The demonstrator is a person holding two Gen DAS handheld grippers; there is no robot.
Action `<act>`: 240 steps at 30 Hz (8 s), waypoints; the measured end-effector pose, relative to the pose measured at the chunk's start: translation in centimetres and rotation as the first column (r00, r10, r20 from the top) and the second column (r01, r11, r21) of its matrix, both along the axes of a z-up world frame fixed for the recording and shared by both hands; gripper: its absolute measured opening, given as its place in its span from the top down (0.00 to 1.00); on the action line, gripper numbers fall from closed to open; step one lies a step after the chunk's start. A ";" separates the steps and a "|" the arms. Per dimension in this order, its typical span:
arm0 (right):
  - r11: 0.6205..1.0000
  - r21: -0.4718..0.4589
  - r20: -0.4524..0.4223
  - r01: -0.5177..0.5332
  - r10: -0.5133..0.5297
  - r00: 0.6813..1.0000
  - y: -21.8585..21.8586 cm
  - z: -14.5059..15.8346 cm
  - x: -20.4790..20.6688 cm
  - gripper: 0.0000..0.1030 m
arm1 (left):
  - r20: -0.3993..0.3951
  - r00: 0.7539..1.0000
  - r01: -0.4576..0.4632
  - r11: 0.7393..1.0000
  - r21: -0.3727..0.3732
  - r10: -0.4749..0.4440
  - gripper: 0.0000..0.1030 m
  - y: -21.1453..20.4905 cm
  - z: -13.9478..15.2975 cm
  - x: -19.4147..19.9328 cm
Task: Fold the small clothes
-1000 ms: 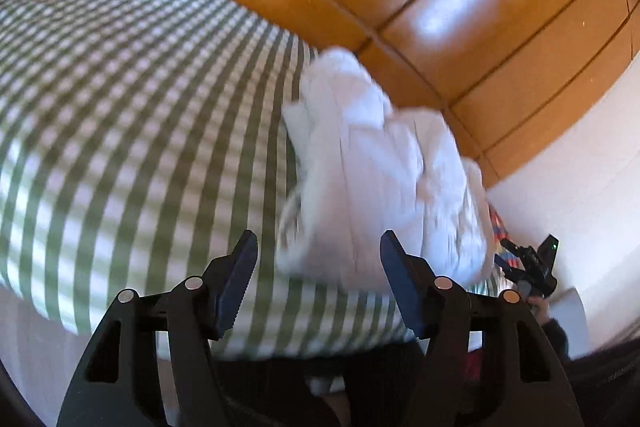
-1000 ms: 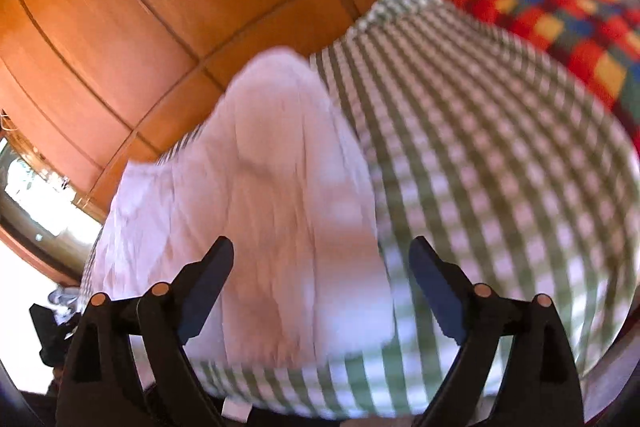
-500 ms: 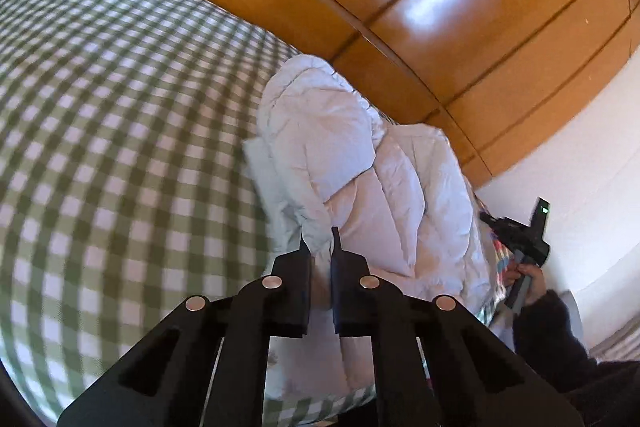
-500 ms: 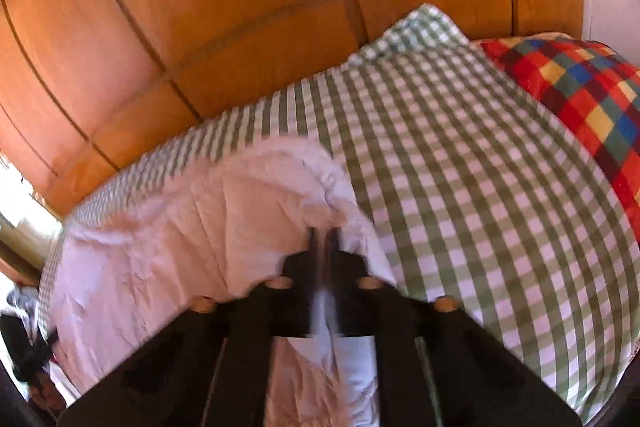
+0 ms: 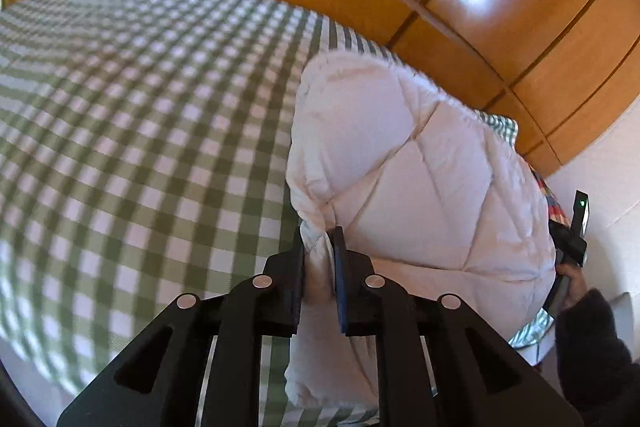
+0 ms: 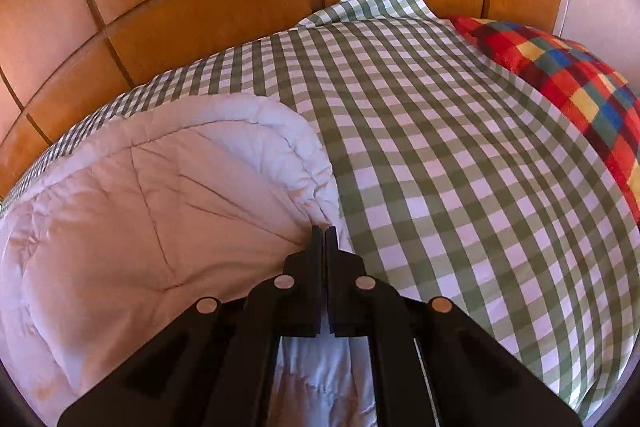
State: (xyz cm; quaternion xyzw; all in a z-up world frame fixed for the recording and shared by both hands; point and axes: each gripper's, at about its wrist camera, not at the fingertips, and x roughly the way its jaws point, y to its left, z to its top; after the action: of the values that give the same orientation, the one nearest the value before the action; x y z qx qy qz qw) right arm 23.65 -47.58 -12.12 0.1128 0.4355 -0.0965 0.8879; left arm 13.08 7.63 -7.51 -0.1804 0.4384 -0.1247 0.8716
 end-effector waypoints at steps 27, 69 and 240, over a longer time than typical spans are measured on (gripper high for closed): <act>0.955 0.036 0.154 -0.294 0.286 0.946 11.3 7.6 -5.7 0.24 | 0.154 0.982 0.058 0.946 0.320 -0.113 0.89 -11.5 5.0 -0.9; 0.977 0.103 0.162 -0.187 0.169 0.972 6.6 6.6 -3.0 0.13 | -0.021 0.996 0.082 0.996 -0.027 -0.082 0.48 -2.2 -0.1 11.3; 0.738 0.377 0.379 -0.560 0.429 0.820 19.7 14.1 -10.1 0.70 | 0.015 0.990 -0.139 0.990 0.010 0.139 0.87 1.1 -0.3 0.3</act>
State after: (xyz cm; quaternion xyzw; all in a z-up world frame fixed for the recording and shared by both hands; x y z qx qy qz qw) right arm 13.55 -27.93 1.97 0.2164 0.3358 0.2703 0.8760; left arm 13.43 8.69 -7.80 -0.2050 0.4194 -0.0626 0.8821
